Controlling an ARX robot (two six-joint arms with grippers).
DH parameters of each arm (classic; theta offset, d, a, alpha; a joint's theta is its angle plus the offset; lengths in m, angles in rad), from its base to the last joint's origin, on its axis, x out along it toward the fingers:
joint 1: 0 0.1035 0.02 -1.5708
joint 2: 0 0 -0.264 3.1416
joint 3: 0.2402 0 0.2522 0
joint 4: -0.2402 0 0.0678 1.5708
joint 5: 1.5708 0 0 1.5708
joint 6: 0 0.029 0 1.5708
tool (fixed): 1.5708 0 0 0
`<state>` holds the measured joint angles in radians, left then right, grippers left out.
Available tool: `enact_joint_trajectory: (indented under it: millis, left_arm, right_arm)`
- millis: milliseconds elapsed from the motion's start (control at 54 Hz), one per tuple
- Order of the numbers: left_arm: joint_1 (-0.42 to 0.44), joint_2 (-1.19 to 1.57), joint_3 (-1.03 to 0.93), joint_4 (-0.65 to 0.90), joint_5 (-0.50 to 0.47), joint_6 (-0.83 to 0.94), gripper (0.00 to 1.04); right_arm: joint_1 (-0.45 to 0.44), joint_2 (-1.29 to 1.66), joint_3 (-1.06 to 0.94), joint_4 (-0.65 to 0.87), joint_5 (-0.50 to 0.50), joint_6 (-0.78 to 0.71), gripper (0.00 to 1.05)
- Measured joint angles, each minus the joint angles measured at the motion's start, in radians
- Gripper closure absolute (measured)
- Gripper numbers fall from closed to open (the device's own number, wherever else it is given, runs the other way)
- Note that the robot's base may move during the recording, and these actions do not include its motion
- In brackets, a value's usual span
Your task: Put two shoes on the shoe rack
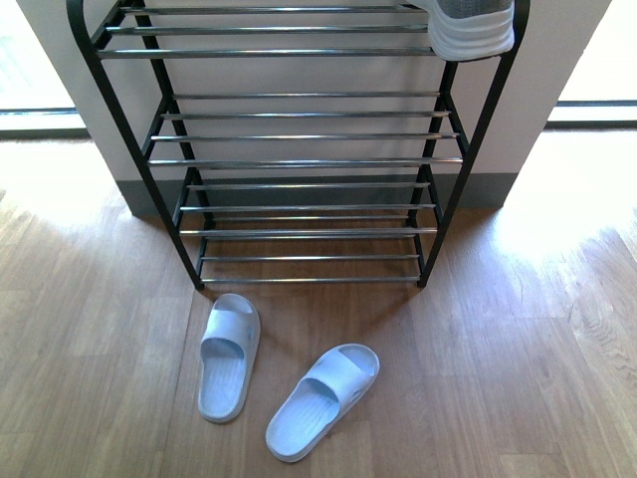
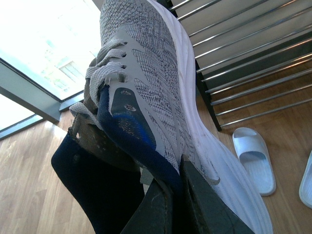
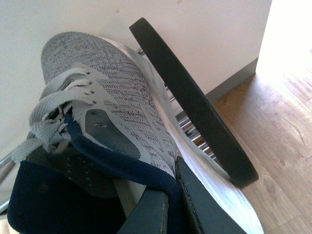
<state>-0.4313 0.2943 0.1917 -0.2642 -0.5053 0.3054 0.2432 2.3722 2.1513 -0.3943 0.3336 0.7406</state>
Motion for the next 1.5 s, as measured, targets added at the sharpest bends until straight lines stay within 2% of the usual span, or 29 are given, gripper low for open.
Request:
enact_joint_trajectory:
  millis: [222, 352, 408, 574, 778, 945, 1186, 1334, 1408, 1482, 1501]
  left_arm:
    - [0.000, 0.000, 0.000, 0.000, 0.000, 0.000, 1.03]
    - [0.000, 0.000, 0.000, 0.000, 0.000, 0.000, 1.03]
    - [0.000, 0.000, 0.000, 0.000, 0.000, 0.000, 1.03]
    - [0.000, 0.000, 0.000, 0.000, 0.000, 0.000, 1.03]
    - [0.000, 0.000, 0.000, 0.000, 0.000, 0.000, 1.03]
    - [0.000, 0.000, 0.000, 0.000, 0.000, 0.000, 1.03]
    - [0.000, 0.000, 0.000, 0.000, 0.000, 0.000, 1.03]
    - [0.000, 0.000, 0.000, 0.000, 0.000, 0.000, 1.03]
    - [0.000, 0.000, 0.000, 0.000, 0.000, 0.000, 1.03]
    - [0.000, 0.000, 0.000, 0.000, 0.000, 0.000, 1.03]
    - [0.000, 0.000, 0.000, 0.000, 0.001, 0.000, 1.03]
  right_arm:
    - [-0.011, 0.128, 0.222, -0.080, 0.048, -0.026, 1.03]
    - [-0.024, 0.112, 0.185, 0.023, 0.018, -0.068, 0.76]
    - [-0.023, 0.051, 0.077, 0.099, 0.005, -0.086, 0.64]
    - [-0.018, -0.116, -0.165, 0.246, -0.034, -0.120, 0.42]
    - [-0.029, -0.423, -0.554, 0.456, -0.149, -0.164, 0.07]
    - [-0.097, -0.734, -0.985, 0.644, -0.333, -0.232, 0.09]
    - [-0.164, -1.122, -1.404, 0.764, -0.514, -0.357, 0.09]
    - [-0.233, -1.374, -1.662, 0.792, -0.570, -0.419, 0.09]
    - [-0.260, -1.465, -1.757, 0.819, -0.555, -0.456, 0.09]
    - [-0.264, -1.490, -1.775, 0.824, -0.555, -0.483, 0.09]
    - [-0.261, -1.490, -1.779, 0.837, -0.529, -0.503, 0.10]
